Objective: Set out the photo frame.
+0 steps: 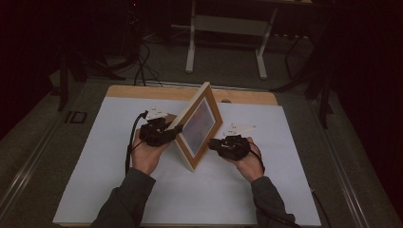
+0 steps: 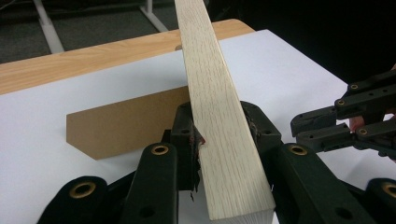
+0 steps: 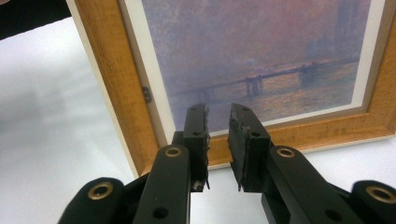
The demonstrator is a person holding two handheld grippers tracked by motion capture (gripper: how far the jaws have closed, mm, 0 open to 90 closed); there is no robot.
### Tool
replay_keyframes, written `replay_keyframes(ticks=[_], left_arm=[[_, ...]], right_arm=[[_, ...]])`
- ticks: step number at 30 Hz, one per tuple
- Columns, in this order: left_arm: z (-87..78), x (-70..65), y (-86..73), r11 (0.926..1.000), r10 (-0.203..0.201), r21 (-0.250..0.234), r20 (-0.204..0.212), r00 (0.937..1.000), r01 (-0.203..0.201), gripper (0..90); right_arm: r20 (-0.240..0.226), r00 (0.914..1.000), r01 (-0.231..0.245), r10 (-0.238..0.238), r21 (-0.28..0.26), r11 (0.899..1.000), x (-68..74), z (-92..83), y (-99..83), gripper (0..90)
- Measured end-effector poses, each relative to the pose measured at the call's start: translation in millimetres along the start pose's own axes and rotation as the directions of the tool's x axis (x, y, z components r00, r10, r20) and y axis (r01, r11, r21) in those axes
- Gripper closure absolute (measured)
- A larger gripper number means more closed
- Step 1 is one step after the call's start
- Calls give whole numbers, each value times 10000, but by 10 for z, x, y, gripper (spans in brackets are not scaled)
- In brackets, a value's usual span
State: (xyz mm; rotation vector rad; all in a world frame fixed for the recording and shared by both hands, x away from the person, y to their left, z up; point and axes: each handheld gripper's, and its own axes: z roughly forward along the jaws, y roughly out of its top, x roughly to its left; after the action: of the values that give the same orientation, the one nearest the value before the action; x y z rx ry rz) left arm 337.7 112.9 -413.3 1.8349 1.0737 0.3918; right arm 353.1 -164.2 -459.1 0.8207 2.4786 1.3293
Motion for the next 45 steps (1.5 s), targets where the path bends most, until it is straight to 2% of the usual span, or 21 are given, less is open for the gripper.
replay_keyframes(ticks=[25,31,36,40,45], left_arm=[[-39,168,-5,9992,386,15,775,9962,-388,713],[-56,203,3,9978,656,58,1027,9926,-665,713],[-61,216,11,9950,984,55,1325,9863,-1000,715],[-54,247,8,9943,1047,10,1649,9807,-1064,717],[-48,268,11,9942,1059,6,1760,9787,-1077,717]], right_arm=[[47,10000,-8,8,-11,10000,-11,-10,-1,763],[108,9999,28,-28,29,10000,-16,-13,-2,762],[156,9999,41,-41,7,10000,-26,-24,5,757],[207,9998,30,-30,-11,10000,-35,-40,12,756],[254,9997,35,-34,-44,10000,-46,-57,17,756]])
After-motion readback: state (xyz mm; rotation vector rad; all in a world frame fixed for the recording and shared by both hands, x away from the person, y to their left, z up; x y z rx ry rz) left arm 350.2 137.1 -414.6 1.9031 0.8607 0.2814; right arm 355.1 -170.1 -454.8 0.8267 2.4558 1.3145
